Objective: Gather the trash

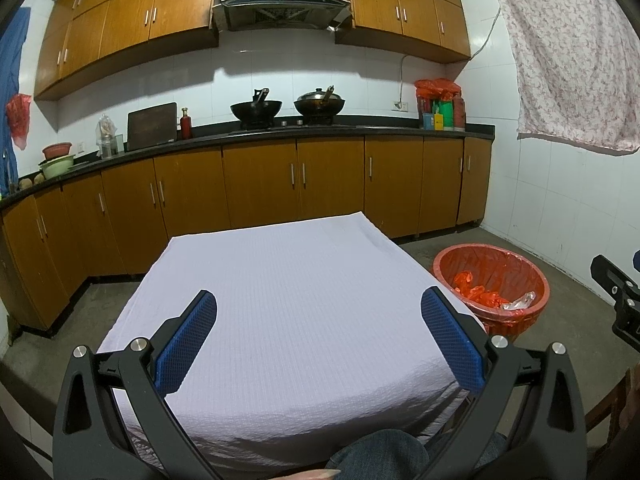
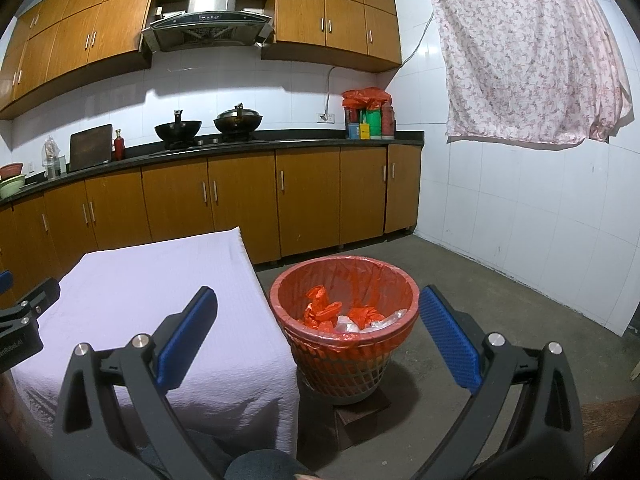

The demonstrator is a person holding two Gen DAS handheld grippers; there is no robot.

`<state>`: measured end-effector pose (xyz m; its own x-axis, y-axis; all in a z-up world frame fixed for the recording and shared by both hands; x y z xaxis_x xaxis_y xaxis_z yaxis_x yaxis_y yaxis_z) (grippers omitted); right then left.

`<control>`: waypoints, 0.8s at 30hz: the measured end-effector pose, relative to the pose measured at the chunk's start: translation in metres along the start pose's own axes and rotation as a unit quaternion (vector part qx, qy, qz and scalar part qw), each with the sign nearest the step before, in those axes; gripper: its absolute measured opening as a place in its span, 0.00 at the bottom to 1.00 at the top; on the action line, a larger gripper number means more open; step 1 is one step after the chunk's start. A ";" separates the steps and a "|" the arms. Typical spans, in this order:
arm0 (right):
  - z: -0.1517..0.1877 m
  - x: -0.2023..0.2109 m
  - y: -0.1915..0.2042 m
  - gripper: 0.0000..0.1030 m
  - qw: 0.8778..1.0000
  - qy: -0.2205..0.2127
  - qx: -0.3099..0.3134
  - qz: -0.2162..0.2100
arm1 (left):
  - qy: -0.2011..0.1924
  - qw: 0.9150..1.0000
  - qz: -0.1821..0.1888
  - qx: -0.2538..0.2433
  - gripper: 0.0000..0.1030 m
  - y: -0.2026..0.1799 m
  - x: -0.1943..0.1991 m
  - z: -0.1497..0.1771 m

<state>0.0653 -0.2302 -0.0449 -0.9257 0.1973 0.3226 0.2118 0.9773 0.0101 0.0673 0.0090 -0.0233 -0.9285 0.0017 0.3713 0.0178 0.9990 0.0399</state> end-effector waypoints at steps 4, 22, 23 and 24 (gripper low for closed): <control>0.001 0.000 0.001 0.96 1.000 0.001 0.000 -0.001 | 0.002 1.000 0.001 0.000 0.98 0.000 -0.001 0.002; 0.002 -0.002 0.001 0.96 1.000 0.001 0.000 -0.002 | 0.003 1.000 0.001 0.000 0.98 -0.003 -0.001 0.003; 0.002 -0.001 0.001 0.96 1.000 0.002 -0.001 -0.002 | 0.003 1.000 0.001 0.000 0.98 -0.003 -0.001 0.003; 0.002 -0.001 0.001 0.96 1.000 0.001 -0.001 -0.002 | 0.003 1.000 0.001 0.000 0.98 -0.002 -0.001 0.003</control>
<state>0.0662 -0.2293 -0.0473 -0.9255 0.1937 0.3254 0.2090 0.9778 0.0124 0.0671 0.0068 -0.0263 -0.9262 0.0032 0.3770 0.0191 0.9991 0.0385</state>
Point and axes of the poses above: each gripper's, at about its wrist camera, not at the fingertips, and x roughly against the way its jaws point, y to its left, z to its underside, the point moved 5 cm from there along -x, roughly the way its jaws point, and after that the axes turned 2 degrees about y, right-handed, at the moved point
